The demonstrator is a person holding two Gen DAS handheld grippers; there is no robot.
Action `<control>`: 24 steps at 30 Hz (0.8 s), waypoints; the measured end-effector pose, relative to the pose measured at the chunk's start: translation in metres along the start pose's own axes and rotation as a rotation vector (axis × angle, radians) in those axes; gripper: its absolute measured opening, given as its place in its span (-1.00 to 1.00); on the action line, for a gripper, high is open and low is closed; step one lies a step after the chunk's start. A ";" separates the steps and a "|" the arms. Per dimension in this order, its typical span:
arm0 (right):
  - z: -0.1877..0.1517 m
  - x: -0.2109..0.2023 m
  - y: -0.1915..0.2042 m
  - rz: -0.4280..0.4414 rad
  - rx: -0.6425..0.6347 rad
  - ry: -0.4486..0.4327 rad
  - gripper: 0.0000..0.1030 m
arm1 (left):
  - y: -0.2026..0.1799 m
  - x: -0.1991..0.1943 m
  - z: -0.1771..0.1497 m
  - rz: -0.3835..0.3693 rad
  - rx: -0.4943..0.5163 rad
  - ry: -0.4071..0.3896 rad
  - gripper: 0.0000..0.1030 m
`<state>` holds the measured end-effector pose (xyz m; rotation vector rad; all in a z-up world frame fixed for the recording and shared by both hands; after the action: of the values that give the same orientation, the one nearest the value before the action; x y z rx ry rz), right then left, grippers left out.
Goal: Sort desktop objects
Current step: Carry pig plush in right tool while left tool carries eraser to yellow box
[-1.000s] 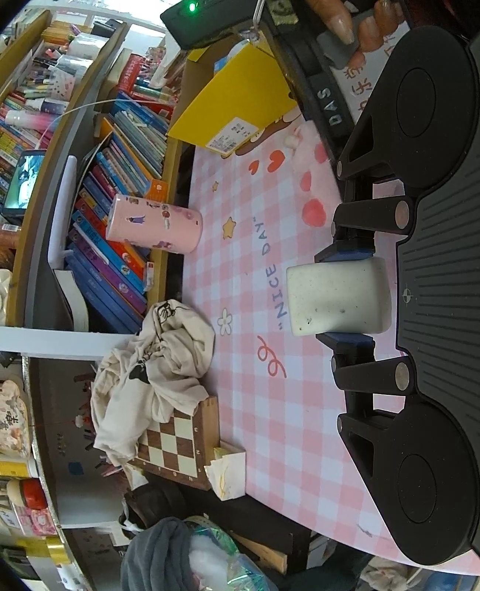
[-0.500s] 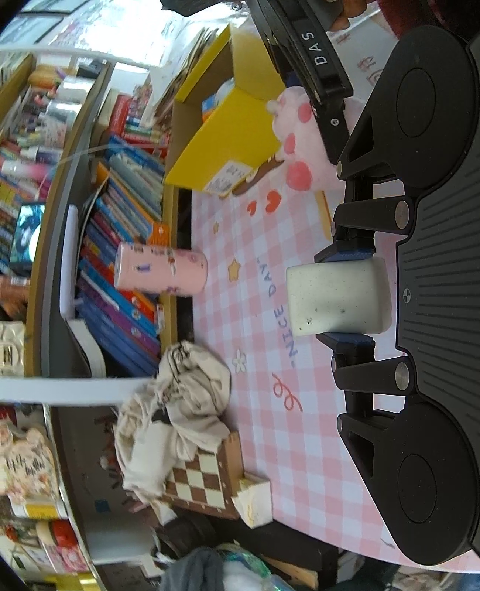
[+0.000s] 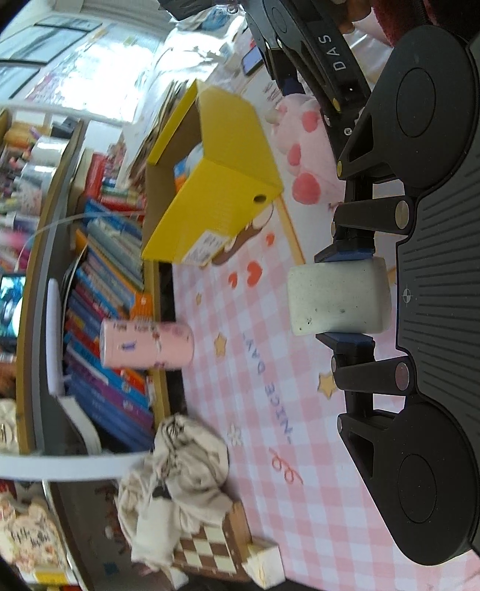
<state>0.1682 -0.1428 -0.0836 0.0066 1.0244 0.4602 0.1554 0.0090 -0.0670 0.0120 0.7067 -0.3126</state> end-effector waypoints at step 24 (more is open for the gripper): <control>-0.024 -0.048 -0.070 0.000 0.057 -0.038 0.73 | -0.097 0.008 0.020 -0.026 0.121 -0.002 -0.34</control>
<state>0.1528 -0.2288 -0.0718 0.0658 1.0002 0.4297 0.1458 -0.0884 -0.0480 0.1178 0.6861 -0.3795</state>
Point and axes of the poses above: each gripper's, at about its wrist camera, not at the fingertips, and x roughly the way its jaws point, y to its left, z to its top, the point moved 9 cm from there along x, roughly the way its jaws point
